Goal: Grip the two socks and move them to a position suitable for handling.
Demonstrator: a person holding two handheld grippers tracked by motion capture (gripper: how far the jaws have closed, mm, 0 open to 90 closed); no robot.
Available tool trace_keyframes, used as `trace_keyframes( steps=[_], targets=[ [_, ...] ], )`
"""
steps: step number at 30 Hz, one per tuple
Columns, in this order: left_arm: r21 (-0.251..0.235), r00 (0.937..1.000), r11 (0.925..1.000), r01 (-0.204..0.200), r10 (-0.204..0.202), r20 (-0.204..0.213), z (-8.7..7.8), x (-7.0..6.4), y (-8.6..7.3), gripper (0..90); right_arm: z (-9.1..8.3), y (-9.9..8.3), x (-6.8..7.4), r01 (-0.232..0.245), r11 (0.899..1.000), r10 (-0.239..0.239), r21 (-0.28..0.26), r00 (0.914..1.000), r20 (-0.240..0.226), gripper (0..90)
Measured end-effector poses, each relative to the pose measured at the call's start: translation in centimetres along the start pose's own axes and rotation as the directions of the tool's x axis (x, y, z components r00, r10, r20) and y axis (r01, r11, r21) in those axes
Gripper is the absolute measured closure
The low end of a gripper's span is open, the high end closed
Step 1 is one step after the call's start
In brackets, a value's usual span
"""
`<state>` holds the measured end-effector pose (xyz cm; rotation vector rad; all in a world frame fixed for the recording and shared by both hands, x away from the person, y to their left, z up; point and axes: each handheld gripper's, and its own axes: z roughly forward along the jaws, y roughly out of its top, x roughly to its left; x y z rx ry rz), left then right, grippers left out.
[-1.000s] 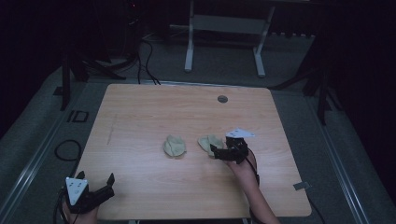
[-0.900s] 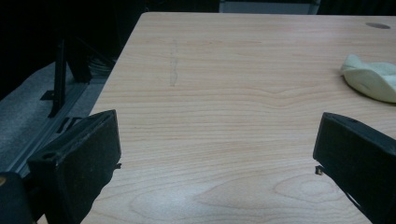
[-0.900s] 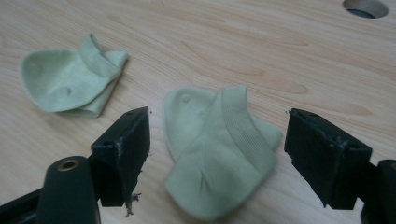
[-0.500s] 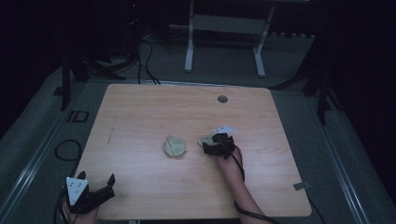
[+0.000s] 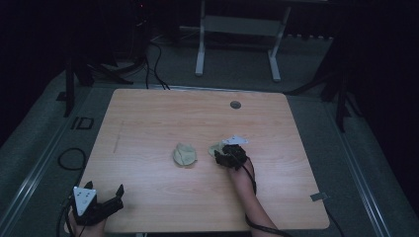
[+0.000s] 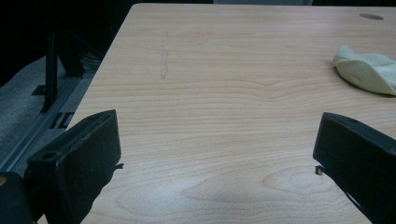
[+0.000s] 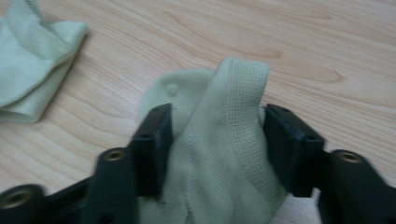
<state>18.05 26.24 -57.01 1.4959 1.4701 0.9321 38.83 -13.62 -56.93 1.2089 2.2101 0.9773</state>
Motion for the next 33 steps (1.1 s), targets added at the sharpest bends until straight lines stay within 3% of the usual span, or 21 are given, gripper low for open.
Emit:
trace_keyframes(
  steps=[4,8,10,15,21,26,29,33],
  targets=[
    [-0.001,0.9999,1.0,-0.006,0.006,0.013,0.1,-0.2,0.0,1.0,0.0,0.2,0.4,0.039,0.999,-0.039,0.0,0.999,-0.021,68.7],
    [0.005,0.9991,1.0,0.002,-0.002,0.042,0.1,-0.3,0.0,1.0,0.0,0.3,0.6,0.033,0.999,-0.033,0.005,0.9992,-0.021,76.7],
    [0.0,0.999,1.0,0.0,0.0,0.045,0.2,-0.4,0.1,1.0,-0.2,0.5,0.3,-0.007,1.0,0.008,0.024,0.9993,-0.036,77.7],
    [0.002,0.998,0.9998,-0.022,0.022,0.059,0.3,-0.6,0.1,1.0,-1.6,0.8,-0.1,-0.02,1.0,0.021,0.004,0.999,-0.041,77.8],
    [-0.003,0.9975,0.9998,-0.018,0.018,0.068,0.3,-0.7,0.1,1.0,-4.2,0.8,0.9,0.024,1.0,-0.025,-0.016,0.9982,-0.054,77.8],
    [0.002,0.9972,0.9998,-0.019,0.019,0.072,0.5,-0.9,0.1,1.0,-6.5,1.1,1.1,0.021,0.999,-0.025,-0.039,0.9962,-0.084,77.8],
    [0.003,0.997,0.9997,-0.024,0.024,0.074,0.6,-1.1,0.2,1.0,-9.3,1.6,1.6,0.053,0.996,-0.06,-0.075,0.9938,-0.094,77.7],
    [0.003,0.997,0.9997,-0.024,0.024,0.073,0.6,-1.3,0.2,1.0,-11.7,1.7,2.0,0.045,0.993,-0.058,-0.11,0.9916,-0.116,77.7]
  ],
)
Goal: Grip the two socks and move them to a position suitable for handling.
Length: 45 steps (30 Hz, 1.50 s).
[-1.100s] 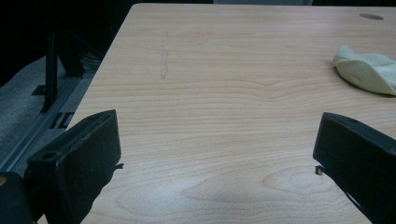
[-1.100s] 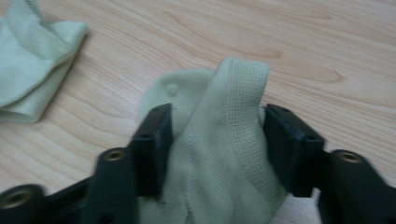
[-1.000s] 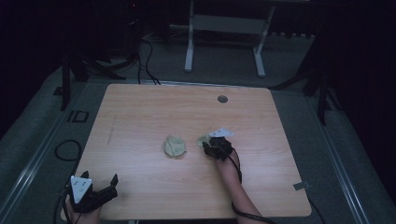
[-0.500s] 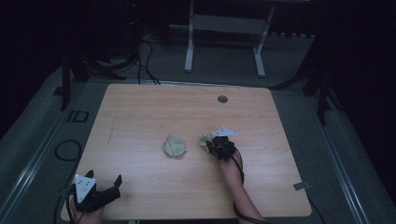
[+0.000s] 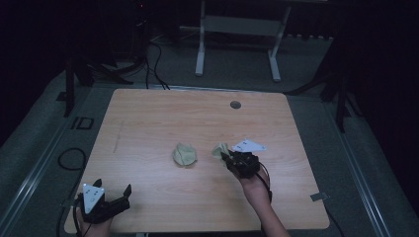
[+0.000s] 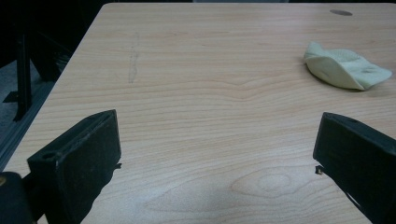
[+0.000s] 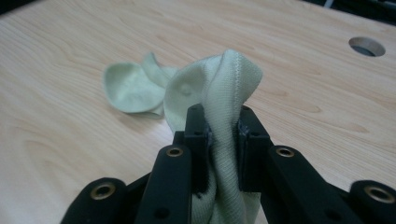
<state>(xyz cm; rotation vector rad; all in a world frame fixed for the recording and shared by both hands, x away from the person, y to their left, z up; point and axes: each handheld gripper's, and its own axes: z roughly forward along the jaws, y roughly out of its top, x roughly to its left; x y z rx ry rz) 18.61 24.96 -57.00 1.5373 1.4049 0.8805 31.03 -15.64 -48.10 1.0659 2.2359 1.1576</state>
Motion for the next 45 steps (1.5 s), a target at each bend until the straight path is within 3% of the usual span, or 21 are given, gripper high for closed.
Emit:
trace_keyframes(
  steps=[8,10,17,24,29,32,40,45],
  targets=[
    [-0.001,0.9999,1.0,-0.007,0.007,0.007,0.1,-0.2,0.1,1.0,-3.4,-1.2,2.6,0.073,0.997,-0.073,-0.008,0.9969,-0.029,77.7],
    [-0.003,0.9999,0.9999,-0.011,0.011,0.008,0.1,-0.2,0.1,1.0,-4.0,-1.7,3.2,0.061,0.998,-0.061,-0.017,0.9972,-0.043,77.7],
    [-0.013,0.9996,0.9999,-0.001,0.002,0.027,0.1,-0.1,0.1,1.0,-4.7,-4.0,5.2,0.087,0.996,-0.087,-0.004,0.9941,-0.064,77.7],
    [-0.018,0.9982,0.9996,-0.021,0.022,0.055,0.4,-0.7,0.2,1.0,-2.9,-5.7,6.2,0.098,0.994,-0.094,0.045,0.9926,-0.076,77.5],
    [-0.058,0.9904,0.9968,-0.055,0.062,0.124,0.3,-1.5,0.3,1.0,-0.9,-6.2,7.2,0.109,0.991,-0.102,0.076,0.9913,-0.083,77.3],
    [-0.06,0.9866,0.9949,-0.081,0.088,0.137,0.3,-1.9,0.3,1.0,0.3,-6.6,7.5,0.117,0.989,-0.111,0.092,0.9915,-0.068,77.0],
    [-0.065,0.9802,0.9931,-0.098,0.107,0.167,0.4,-2.4,0.2,1.0,3.2,-8.2,8.0,0.118,0.982,-0.112,0.15,0.9927,-0.046,75.3],
    [-0.073,0.972,0.9922,-0.101,0.114,0.206,0.4,-3.0,0.2,1.0,3.0,-7.8,8.0,0.117,0.982,-0.106,0.148,0.9915,-0.074,58.0]
  ],
)
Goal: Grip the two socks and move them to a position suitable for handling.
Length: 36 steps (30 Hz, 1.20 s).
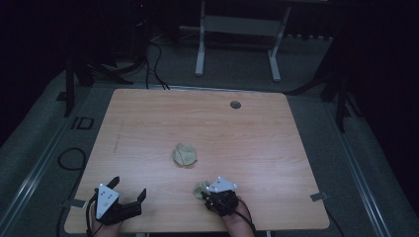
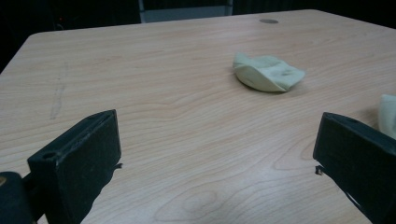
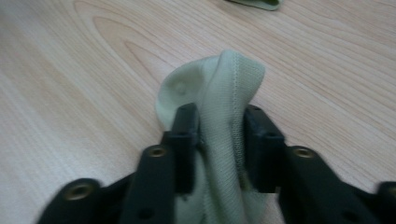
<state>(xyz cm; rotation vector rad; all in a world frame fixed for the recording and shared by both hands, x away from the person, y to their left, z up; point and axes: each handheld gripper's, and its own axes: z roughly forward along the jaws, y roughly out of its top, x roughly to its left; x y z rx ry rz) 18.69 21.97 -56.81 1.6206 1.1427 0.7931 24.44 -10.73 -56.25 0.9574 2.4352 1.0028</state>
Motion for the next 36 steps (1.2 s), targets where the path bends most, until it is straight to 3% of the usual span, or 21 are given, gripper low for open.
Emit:
trace_keyframes(
  steps=[5,8,10,12,13,14,15,18,21,22,24,25,26,27,30,33,36],
  targets=[
    [0.014,0.9985,0.9998,0.012,-0.013,0.053,0.3,-1.1,0.5,1.0,-2.4,1.2,-0.5,-0.006,0.999,0.004,-0.048,0.9995,-0.032,47.4],
    [0.022,0.9978,0.9997,0.008,-0.009,0.065,0.6,-1.8,0.9,1.0,-3.7,1.8,-1.0,0.0,0.997,-0.001,-0.081,0.9999,-0.013,45.5],
    [0.035,0.9933,0.9992,0.019,-0.023,0.113,1.2,-2.8,1.4,1.0,-4.9,2.6,-1.7,0.005,0.995,-0.007,-0.1,0.9998,-0.017,44.7],
    [0.067,0.9847,0.9975,0.023,-0.034,0.171,2.0,-4.1,2.1,1.0,-5.2,2.6,-2.2,-0.019,0.995,0.016,-0.099,0.9992,-0.036,46.4],
    [0.067,0.9847,0.9975,0.023,-0.034,0.171,2.0,-4.1,2.1,1.5,-5.2,2.6,-2.2,-0.019,0.995,0.016,-0.099,0.9992,-0.036,46.4],
    [0.098,0.9775,0.9946,0.033,-0.053,0.204,2.5,-4.8,2.4,1.5,-5.1,2.4,-2.3,-0.024,0.996,0.02,-0.091,0.9987,-0.048,47.6],
    [0.119,0.9734,0.9925,0.03,-0.056,0.222,3.0,-5.4,2.5,7.1,-4.7,2.0,-2.1,-0.011,0.997,0.007,-0.073,0.9981,-0.062,51.8],
    [0.152,0.9524,0.9883,0.011,-0.056,0.3,4.3,-6.7,2.8,14.2,-3.7,1.3,-1.6,0.031,0.999,-0.034,-0.04,0.9963,-0.078,59.9],
    [0.208,0.9331,0.9752,-0.075,-0.005,0.36,5.7,-8.1,3.1,26.6,-2.9,1.1,-1.5,0.071,0.997,-0.072,-0.026,0.9947,-0.073,68.5],
    [0.235,0.9279,0.9666,-0.102,0.007,0.373,6.2,-8.4,3.2,32.3,-2.7,1.1,-1.6,0.074,0.997,-0.076,-0.019,0.9942,-0.076,70.2],
    [0.29,0.913,0.9487,-0.126,-0.004,0.408,7.3,-8.9,3.1,36.4,-2.3,1.2,-1.8,0.07,0.997,-0.071,-0.012,0.9947,-0.075,71.5],
    [0.316,0.9075,0.9383,-0.141,-0.005,0.42,7.8,-9.1,3.0,42.7,-2.1,1.2,-2.0,0.066,0.998,-0.066,-0.005,0.9945,-0.082,71.5],
    [0.344,0.9045,0.925,-0.162,0.0,0.426,8.3,-9.4,2.9,43.8,-1.9,1.3,-2.1,0.064,0.998,-0.064,-0.002,0.9946,-0.082,71.4],
    [0.354,0.9011,0.9191,-0.173,0.003,0.434,8.6,-9.6,2.8,44.8,-1.8,1.2,-2.1,0.061,0.998,-0.06,0.001,0.9947,-0.083,71.1],
    [0.382,0.9038,0.9068,-0.178,-0.004,0.428,9.2,-9.9,2.6,54.2,-1.2,0.9,-2.2,0.067,0.997,-0.065,0.028,0.9937,-0.092,69.8],
    [0.392,0.9039,0.9014,-0.184,-0.002,0.428,9.6,-10.0,2.8,62.5,-0.5,0.4,-2.5,0.064,0.996,-0.058,0.066,0.9942,-0.09,69.8],
    [0.397,0.903,0.8982,-0.189,0.0,0.43,10.0,-10.2,2.9,69.6,-0.3,0.1,-2.7,0.05,0.997,-0.043,0.061,0.9934,-0.106,70.5]
  ],
)
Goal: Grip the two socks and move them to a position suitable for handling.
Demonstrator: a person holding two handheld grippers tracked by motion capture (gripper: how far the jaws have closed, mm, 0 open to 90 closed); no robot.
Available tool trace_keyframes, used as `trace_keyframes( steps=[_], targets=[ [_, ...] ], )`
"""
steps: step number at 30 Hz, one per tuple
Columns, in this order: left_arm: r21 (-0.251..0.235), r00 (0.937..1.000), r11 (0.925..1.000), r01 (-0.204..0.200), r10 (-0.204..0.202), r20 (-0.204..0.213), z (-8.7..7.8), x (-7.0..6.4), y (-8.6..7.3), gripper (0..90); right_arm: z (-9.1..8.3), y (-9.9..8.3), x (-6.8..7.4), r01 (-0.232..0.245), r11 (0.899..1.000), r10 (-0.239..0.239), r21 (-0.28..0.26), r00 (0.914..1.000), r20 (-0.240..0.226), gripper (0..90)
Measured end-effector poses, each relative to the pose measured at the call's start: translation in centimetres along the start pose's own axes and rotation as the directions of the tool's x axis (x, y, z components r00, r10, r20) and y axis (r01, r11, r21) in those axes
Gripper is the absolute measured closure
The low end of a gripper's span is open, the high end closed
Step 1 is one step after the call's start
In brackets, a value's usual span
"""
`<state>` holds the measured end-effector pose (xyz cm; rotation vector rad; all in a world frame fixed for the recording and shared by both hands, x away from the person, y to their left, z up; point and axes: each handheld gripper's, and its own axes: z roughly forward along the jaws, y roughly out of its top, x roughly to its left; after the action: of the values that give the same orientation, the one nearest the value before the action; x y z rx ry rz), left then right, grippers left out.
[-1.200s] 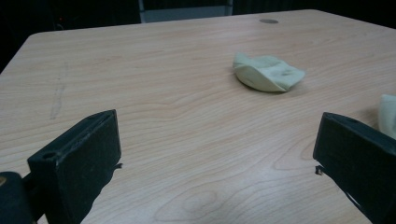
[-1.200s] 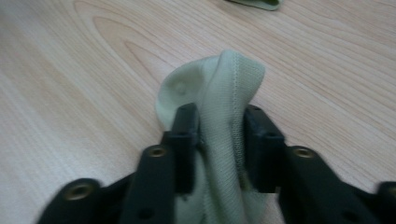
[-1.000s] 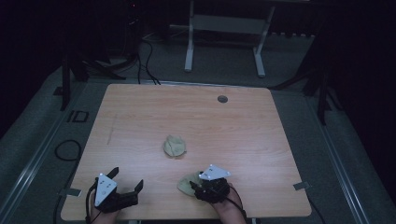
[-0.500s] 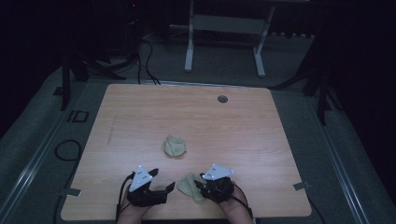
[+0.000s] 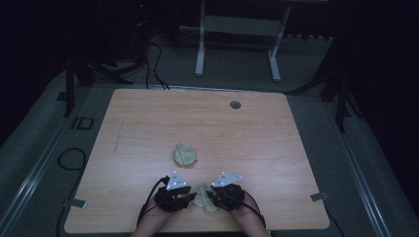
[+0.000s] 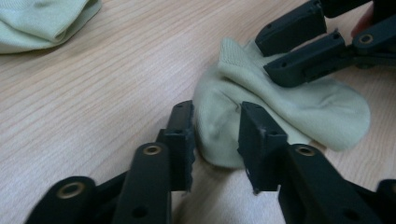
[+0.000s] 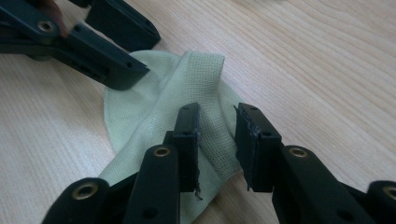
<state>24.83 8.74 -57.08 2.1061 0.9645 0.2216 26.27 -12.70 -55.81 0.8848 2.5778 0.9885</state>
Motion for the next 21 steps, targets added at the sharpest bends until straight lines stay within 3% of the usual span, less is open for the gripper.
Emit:
trace_keyframes(
  steps=[2,4,11,21],
  targets=[
    [0.004,0.9999,0.9999,-0.013,0.013,-0.007,0.1,-0.1,0.1,75.5,0.0,0.0,0.0,0.008,1.0,-0.008,0.0,1.0,0.0,71.6],
    [0.012,1.0,0.9999,-0.01,0.01,-0.002,0.3,-0.3,0.2,83.8,0.0,0.0,0.3,0.025,1.0,-0.025,0.002,0.9996,-0.013,80.0],
    [-0.003,0.9996,0.9996,-0.027,0.027,-0.003,0.1,-0.7,0.1,87.3,-0.7,0.3,1.0,0.061,0.998,-0.061,-0.007,0.9982,-0.001,85.3],
    [-0.042,0.9995,0.9986,-0.031,0.031,-0.005,-1.9,-1.3,0.6,87.4,-6.9,1.2,0.5,0.037,0.988,-0.035,-0.152,0.9993,0.014,85.3]
  ],
)
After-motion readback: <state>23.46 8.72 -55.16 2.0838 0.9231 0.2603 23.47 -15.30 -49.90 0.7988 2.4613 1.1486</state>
